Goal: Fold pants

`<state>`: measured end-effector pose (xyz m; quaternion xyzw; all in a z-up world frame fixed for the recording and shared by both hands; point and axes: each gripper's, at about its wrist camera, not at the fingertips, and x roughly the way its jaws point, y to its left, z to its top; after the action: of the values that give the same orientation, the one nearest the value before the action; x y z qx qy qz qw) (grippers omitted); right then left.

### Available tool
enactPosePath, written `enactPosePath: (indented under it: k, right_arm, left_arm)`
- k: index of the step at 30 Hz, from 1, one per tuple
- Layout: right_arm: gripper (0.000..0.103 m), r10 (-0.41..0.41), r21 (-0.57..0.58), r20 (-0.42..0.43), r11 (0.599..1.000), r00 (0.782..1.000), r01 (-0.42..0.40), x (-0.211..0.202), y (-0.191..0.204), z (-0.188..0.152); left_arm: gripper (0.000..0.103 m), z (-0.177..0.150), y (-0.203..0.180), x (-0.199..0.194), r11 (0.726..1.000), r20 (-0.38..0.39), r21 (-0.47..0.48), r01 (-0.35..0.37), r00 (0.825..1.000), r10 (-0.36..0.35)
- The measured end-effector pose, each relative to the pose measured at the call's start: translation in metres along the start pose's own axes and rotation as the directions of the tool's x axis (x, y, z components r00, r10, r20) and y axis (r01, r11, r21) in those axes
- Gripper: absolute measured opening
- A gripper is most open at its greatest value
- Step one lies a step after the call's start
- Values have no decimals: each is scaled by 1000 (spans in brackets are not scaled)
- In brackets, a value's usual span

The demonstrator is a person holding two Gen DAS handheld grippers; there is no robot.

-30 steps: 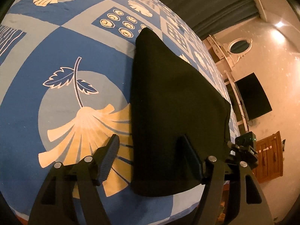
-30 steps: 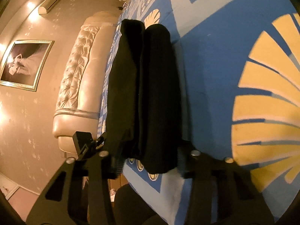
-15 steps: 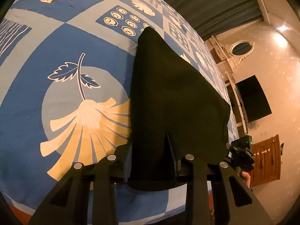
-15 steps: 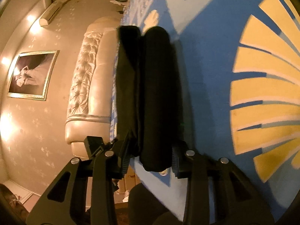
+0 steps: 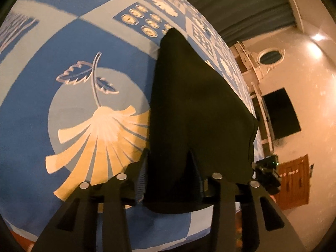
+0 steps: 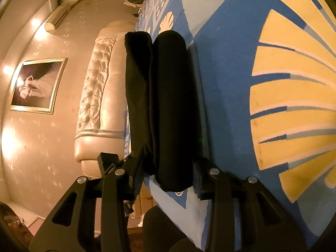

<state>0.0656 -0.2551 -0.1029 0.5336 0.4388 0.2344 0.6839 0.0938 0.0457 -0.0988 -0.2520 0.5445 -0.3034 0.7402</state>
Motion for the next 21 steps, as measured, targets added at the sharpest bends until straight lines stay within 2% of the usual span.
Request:
enactPosePath:
  k: [4, 7, 9, 11, 14, 17, 21]
  right_arm:
    - [44, 34, 28, 2, 999, 999, -34, -5, -5, 1]
    - [46, 62, 56, 14, 996, 998, -63, -13, -14, 1]
    - [47, 75, 72, 18, 994, 997, -76, -16, -17, 2]
    - [50, 88, 83, 20, 993, 996, -89, -18, -18, 2]
    - [56, 92, 86, 27, 992, 995, -94, -19, -13, 2]
    - [64, 80, 78, 32, 994, 996, -82, -22, -9, 1]
    - [71, 19, 57, 35, 998, 999, -21, -26, 0, -5]
  left_arm:
    - [47, 0, 8, 1, 998, -7, -43, 47, 999, -48]
    - [54, 1, 12, 3, 994, -12, -62, 90, 996, -91]
    - [68, 2, 11, 3, 989, -9, -61, 137, 990, -138]
    - [77, 3, 7, 3, 986, -7, -49, 161, 987, -162]
    - [85, 2, -4, 7, 991, -26, 7, 135, 990, -135]
    - [86, 0, -16, 11, 993, -40, 89, 77, 996, -74]
    - [86, -8, -33, 12, 980, -29, 193, -42, 998, 48]
